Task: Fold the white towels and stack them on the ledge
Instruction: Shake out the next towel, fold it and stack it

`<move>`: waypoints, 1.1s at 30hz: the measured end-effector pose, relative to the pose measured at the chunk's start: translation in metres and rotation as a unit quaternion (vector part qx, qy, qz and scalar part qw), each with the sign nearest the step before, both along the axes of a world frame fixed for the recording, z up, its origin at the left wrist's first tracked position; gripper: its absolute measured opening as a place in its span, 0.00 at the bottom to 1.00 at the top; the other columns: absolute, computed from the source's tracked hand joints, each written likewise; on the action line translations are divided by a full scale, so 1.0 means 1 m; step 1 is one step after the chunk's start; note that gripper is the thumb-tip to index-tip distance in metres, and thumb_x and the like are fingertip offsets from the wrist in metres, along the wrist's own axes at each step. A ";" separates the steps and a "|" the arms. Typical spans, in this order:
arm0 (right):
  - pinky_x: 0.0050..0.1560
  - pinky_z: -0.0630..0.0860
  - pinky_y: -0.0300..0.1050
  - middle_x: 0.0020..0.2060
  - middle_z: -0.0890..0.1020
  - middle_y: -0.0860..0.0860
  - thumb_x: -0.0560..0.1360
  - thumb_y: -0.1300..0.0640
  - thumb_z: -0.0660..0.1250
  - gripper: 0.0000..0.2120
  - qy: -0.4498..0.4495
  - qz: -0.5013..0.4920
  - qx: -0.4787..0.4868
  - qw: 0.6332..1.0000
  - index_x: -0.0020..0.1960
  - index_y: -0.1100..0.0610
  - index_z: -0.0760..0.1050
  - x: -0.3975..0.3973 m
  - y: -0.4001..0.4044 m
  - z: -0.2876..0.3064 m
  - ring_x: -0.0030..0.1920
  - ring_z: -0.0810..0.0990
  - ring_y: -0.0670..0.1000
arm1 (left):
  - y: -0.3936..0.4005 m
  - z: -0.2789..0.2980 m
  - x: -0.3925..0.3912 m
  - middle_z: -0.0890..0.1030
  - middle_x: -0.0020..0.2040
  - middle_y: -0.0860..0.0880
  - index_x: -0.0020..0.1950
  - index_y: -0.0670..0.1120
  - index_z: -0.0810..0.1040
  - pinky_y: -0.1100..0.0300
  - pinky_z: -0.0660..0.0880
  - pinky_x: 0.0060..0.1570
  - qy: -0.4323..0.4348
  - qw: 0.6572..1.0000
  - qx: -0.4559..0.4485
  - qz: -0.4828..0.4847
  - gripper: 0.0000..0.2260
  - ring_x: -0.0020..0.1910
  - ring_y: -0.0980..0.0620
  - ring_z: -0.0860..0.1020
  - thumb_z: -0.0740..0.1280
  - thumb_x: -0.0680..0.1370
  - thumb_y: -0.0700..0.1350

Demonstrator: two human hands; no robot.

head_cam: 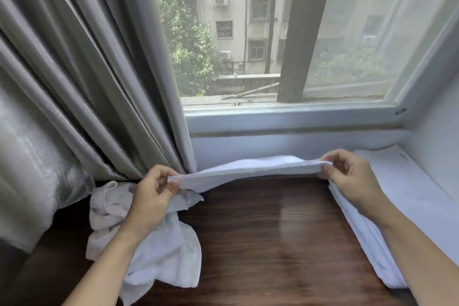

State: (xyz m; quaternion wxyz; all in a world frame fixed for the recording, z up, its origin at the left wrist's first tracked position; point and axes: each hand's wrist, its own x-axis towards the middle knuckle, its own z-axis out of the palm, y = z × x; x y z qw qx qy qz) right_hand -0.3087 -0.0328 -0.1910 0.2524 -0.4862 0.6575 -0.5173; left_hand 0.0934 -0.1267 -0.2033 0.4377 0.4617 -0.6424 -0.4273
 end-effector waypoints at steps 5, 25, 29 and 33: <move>0.46 0.76 0.40 0.41 0.86 0.47 0.77 0.68 0.70 0.14 0.048 -0.002 0.139 0.989 0.42 0.49 0.80 0.030 0.082 -0.094 0.45 0.84 0.50 | 0.067 -0.096 0.025 0.85 0.46 0.49 0.47 0.57 0.80 0.55 0.80 0.54 -0.091 0.986 0.139 -0.001 0.13 0.48 0.49 0.84 0.67 0.82 0.38; 0.47 0.76 0.52 0.43 0.83 0.49 0.80 0.59 0.65 0.06 0.013 -0.036 0.233 0.972 0.46 0.51 0.79 0.044 0.088 -0.148 0.48 0.81 0.52 | 0.070 -0.147 0.009 0.83 0.50 0.54 0.56 0.49 0.78 0.60 0.76 0.51 -0.110 0.979 0.169 0.038 0.04 0.50 0.60 0.80 0.65 0.83 0.43; 0.45 0.74 0.46 0.46 0.83 0.55 0.82 0.58 0.63 0.06 -0.014 -0.024 0.243 0.970 0.51 0.53 0.78 0.031 0.040 -0.155 0.48 0.81 0.55 | 0.024 -0.159 -0.014 0.82 0.54 0.51 0.59 0.47 0.79 0.58 0.77 0.54 -0.092 0.974 0.190 0.077 0.06 0.54 0.55 0.80 0.66 0.83 0.43; 0.44 0.73 0.41 0.50 0.82 0.52 0.83 0.56 0.63 0.06 -0.047 -0.017 0.269 0.962 0.54 0.55 0.78 0.023 0.023 -0.173 0.51 0.81 0.51 | 0.002 -0.178 -0.020 0.82 0.55 0.51 0.60 0.49 0.79 0.56 0.79 0.55 -0.110 0.966 0.219 0.080 0.07 0.54 0.53 0.81 0.66 0.83 0.45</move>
